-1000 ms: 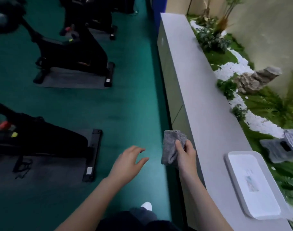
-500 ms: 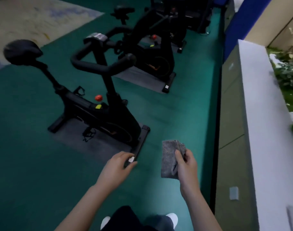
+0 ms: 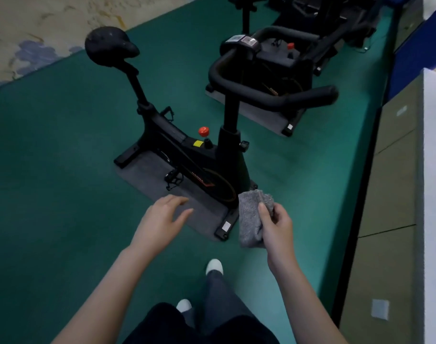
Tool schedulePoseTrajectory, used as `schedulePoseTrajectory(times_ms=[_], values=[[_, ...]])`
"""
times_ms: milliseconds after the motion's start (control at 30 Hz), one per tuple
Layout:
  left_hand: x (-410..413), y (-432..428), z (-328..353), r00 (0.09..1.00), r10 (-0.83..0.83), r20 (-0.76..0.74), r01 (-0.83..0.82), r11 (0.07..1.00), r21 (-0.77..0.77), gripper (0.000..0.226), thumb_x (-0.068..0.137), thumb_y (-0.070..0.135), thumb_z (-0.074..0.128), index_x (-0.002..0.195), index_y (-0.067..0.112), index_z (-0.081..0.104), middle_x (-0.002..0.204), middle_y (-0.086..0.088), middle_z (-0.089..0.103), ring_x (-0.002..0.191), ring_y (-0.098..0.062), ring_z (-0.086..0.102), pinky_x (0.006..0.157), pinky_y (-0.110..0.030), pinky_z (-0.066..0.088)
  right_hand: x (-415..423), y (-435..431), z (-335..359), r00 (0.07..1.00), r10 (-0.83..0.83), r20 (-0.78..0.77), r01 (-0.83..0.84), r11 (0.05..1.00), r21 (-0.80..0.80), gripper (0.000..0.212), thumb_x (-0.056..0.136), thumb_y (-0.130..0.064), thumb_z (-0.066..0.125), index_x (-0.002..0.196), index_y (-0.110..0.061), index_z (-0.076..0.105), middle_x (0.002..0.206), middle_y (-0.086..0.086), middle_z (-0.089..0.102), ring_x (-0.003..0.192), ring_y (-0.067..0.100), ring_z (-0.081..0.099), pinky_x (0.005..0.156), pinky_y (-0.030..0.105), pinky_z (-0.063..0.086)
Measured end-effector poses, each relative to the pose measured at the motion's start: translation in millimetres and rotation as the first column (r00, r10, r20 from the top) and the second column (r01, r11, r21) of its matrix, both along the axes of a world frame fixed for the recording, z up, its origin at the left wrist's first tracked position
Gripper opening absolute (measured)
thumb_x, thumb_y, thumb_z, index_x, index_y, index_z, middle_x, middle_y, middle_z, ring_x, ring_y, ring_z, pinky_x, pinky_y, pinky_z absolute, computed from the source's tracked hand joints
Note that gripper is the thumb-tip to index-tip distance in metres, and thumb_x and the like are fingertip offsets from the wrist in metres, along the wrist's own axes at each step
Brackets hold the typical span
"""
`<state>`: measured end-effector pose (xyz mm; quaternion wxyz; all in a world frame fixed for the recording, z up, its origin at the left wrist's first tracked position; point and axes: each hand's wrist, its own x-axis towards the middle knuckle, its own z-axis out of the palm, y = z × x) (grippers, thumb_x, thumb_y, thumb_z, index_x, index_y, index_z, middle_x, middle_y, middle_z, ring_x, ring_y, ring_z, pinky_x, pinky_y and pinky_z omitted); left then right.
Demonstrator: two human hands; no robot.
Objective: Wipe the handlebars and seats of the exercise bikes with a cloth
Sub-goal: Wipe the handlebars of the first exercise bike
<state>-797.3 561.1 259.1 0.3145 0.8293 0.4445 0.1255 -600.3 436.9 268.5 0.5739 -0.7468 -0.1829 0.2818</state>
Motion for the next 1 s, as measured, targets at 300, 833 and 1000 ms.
schedulePoseTrajectory(times_ms=[300, 833, 1000], values=[[13.6, 89.5, -6.2, 1.0, -0.022, -0.022, 0.022, 0.999, -0.024, 0.034, 0.091, 0.034, 0.058, 0.119, 0.015, 0.062, 0.115, 0.003, 0.062, 0.11, -0.016, 0.055, 0.098, -0.034, 0.043, 14.9, 97.8, -15.6, 0.998, 0.04, 0.04, -0.04, 0.999, -0.011, 0.013, 0.093, -0.02, 0.057, 0.08, -0.019, 0.057, 0.078, -0.004, 0.062, 0.072, 0.01, 0.057, 0.067, 0.03, 0.045], [56.7, 274.3, 16.2, 0.985, -0.172, -0.009, 0.172, 0.985, 0.011, 0.038, 0.091, 0.04, 0.055, 0.124, 0.022, 0.058, 0.12, 0.01, 0.058, 0.114, -0.01, 0.053, 0.098, -0.032, 0.043, 12.0, 242.2, -21.9, 0.997, -0.045, -0.07, 0.043, 0.998, -0.034, 0.005, 0.093, -0.022, 0.058, 0.089, -0.023, 0.061, 0.089, -0.005, 0.069, 0.077, 0.001, 0.066, 0.061, 0.017, 0.05], [69.4, 340.7, 13.5, 0.937, -0.345, 0.051, 0.344, 0.939, 0.011, 0.036, 0.091, 0.036, 0.057, 0.124, 0.019, 0.059, 0.117, 0.009, 0.058, 0.111, -0.01, 0.053, 0.096, -0.03, 0.043, -7.9, 280.1, -22.1, 0.962, -0.27, -0.041, 0.269, 0.963, -0.025, 0.004, 0.092, -0.022, 0.058, 0.092, -0.02, 0.061, 0.09, -0.003, 0.069, 0.082, 0.007, 0.067, 0.067, 0.02, 0.048]])
